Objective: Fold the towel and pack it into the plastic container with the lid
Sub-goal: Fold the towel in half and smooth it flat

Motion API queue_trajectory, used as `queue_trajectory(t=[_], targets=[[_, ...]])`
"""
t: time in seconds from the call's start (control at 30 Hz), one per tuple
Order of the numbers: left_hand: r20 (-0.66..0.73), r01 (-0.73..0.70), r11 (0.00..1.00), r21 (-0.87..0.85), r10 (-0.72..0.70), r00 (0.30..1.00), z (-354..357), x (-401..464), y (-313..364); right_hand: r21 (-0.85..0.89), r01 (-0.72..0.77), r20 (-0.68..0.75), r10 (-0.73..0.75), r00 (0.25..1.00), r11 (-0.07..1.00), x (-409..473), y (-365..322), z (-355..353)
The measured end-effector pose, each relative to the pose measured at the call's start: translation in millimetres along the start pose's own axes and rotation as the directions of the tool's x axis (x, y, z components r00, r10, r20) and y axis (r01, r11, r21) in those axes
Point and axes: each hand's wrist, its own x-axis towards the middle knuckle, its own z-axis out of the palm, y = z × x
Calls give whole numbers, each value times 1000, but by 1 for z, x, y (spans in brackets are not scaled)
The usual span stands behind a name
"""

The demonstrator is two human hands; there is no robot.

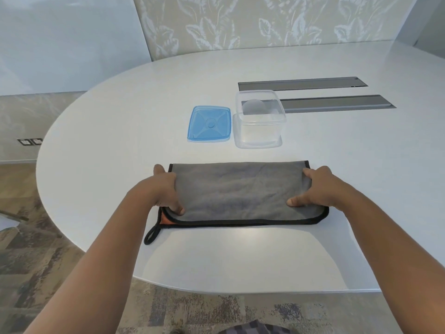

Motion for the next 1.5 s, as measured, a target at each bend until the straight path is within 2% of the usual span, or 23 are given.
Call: queue_trajectory(t=[0.03,0.1,0.2,0.27,0.37,0.47,0.53,0.77,0.9,1.07,1.5], targets=[[-38,21,1000,13,-20,999,0,-1,2,-33,12,-8,-12,1000,999,0,0,0],[-207,3,999,50,7,978,5,-2,10,-104,46,-111,-57,992,994,-2,-1,1],[-444,-242,967,79,252,860,23,6,38,-172,132,-320,-182,930,976,-1,-10,11],[-462,-380,920,93,378,802,40,13,58,-141,234,-338,-269,902,962,1,-21,21],[-418,-438,891,124,447,791,70,24,73,-200,309,-275,-356,893,930,4,-27,42],[-361,-371,921,120,388,848,90,34,72,-340,258,-232,-347,909,904,9,-19,60],[-347,-320,940,120,342,873,96,38,71,-349,225,-235,-317,919,910,14,-14,63],[-382,-238,968,76,248,890,96,39,71,-342,174,-234,-263,936,923,19,-16,60],[-397,-146,989,15,140,907,98,41,60,-340,154,-184,-226,957,928,21,-20,55],[-433,-72,997,23,75,898,96,42,45,-312,110,-142,-160,977,944,25,-30,49],[-431,-112,994,6,104,897,81,54,59,-324,75,-255,-164,953,943,35,-22,51]])
